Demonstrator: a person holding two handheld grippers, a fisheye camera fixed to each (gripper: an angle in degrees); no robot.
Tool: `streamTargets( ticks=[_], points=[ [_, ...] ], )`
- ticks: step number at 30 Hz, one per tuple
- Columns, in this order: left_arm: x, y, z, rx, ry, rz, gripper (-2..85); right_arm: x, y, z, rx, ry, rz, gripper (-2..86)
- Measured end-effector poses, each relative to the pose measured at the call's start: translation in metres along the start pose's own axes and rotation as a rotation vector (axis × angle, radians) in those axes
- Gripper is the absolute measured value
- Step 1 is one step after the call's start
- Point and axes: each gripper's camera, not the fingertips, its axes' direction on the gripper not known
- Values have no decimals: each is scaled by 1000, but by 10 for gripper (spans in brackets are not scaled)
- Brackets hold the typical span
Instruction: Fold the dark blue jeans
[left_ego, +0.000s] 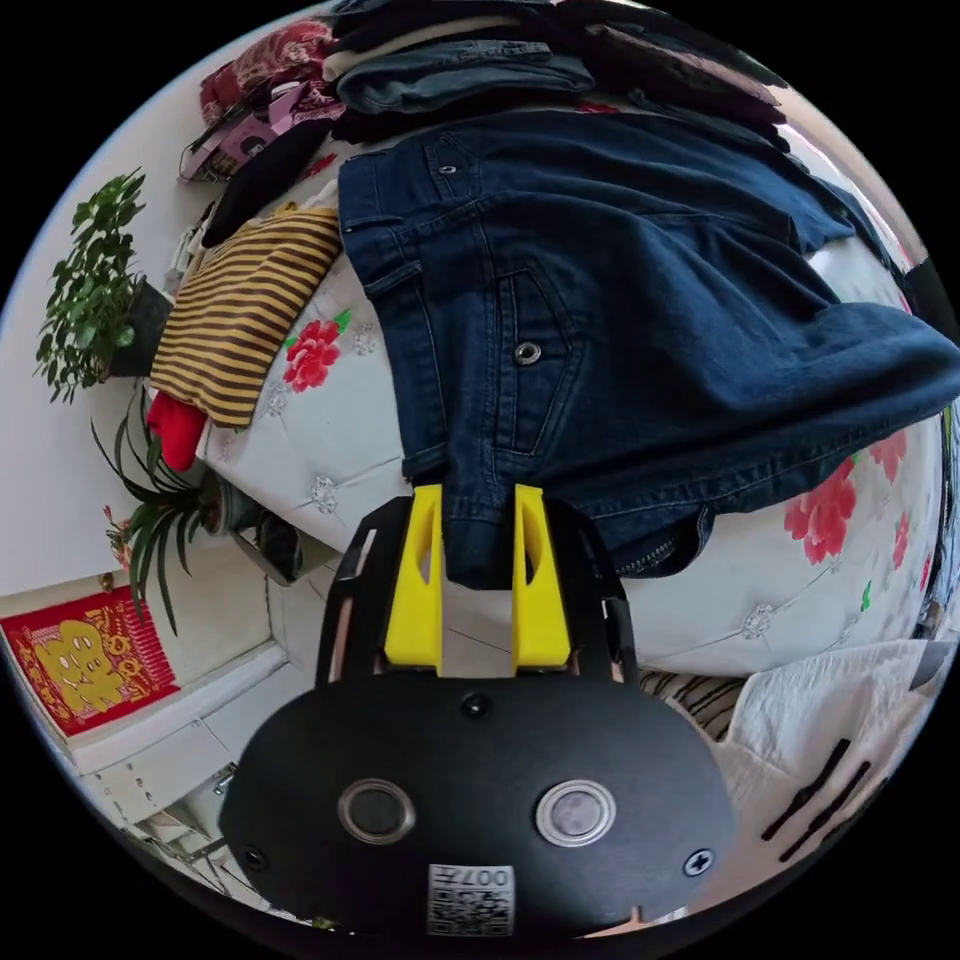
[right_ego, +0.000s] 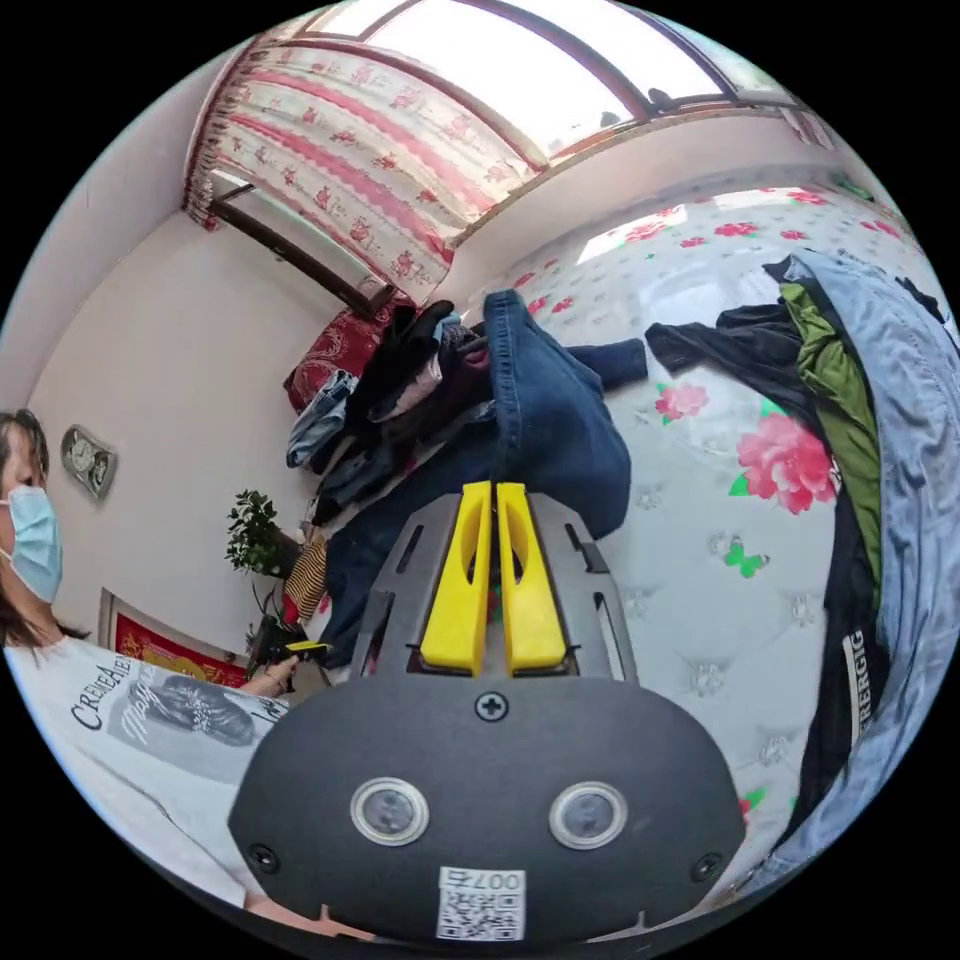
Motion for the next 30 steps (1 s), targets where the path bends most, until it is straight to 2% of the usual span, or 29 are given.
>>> streamTargets(
  ticks=[2,5,9,12,15,19,21,23,27,30],
  points=[
    [-4,-4,1,-23,-70,74,99,14,80,-18,-110,111,163,2],
    [-25,-11,6,-85,-109,107,97,41,179,-11,-271,149,440,11],
    [-50,-6,-10,-67,-63,48,88,30,224,-19,-312,262,490,36],
    [-57,24,-33,58,-63,-66,55,2,212,-32,-289,363,339,61],
    [-62,66,-42,144,34,-196,54,-35,199,-22,-333,381,111,82],
    [-74,118,-21,160,275,-378,74,-91,207,38,-503,340,-199,97],
    [-82,132,-8,155,351,-440,85,-99,218,73,-623,350,-258,93],
    [-92,140,1,159,395,-494,94,-95,234,111,-789,450,-303,65],
    [-127,132,10,189,432,-565,126,-107,214,101,-807,500,-476,14],
    [-153,108,18,187,437,-578,146,-106,166,46,-600,598,-414,5]
  ],
)
